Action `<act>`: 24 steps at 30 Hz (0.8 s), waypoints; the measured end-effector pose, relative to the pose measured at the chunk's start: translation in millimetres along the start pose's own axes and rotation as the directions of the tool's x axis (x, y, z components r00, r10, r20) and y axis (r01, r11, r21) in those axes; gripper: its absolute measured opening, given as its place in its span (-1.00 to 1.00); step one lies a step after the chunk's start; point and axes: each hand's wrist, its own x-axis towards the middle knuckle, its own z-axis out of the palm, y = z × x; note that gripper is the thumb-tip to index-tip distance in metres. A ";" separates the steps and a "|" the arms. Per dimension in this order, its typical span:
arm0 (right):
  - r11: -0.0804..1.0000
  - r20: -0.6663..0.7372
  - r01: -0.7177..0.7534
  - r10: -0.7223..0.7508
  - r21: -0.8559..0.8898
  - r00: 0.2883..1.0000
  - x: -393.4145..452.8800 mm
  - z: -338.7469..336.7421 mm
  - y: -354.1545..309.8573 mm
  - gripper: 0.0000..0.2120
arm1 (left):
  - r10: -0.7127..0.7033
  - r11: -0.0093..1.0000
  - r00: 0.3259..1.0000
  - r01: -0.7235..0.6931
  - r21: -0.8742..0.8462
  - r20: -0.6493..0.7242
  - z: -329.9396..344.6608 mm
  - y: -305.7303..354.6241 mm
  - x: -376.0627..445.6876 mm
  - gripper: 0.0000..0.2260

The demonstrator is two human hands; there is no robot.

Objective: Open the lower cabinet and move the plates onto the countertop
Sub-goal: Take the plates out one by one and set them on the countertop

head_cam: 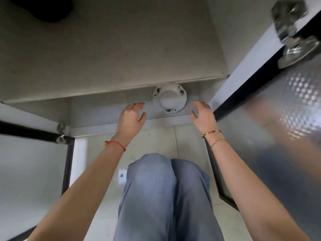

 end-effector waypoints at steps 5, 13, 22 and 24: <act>0.999 -0.013 0.001 -0.002 -0.044 1.000 49.9 65.1 37.2 -0.63 | 0.015 0.999 1.000 -0.015 0.030 -0.013 64.7 -43.2 42.7 -0.67; 0.999 -0.053 -0.032 0.030 -0.040 0.998 123.0 125.0 73.2 -0.60 | -0.047 0.999 0.999 0.047 0.021 -0.002 134.0 -84.9 107.7 -0.64; 0.994 -0.113 -0.099 0.103 0.039 0.988 149.3 162.0 109.7 -0.56 | -0.194 0.981 0.977 0.194 -0.001 0.092 191.7 -98.1 135.7 -0.56; 0.987 -0.081 -0.131 0.139 0.098 0.987 152.1 164.2 116.0 -0.52 | -0.212 0.977 0.973 0.214 -0.011 0.096 196.8 -96.7 139.4 -0.56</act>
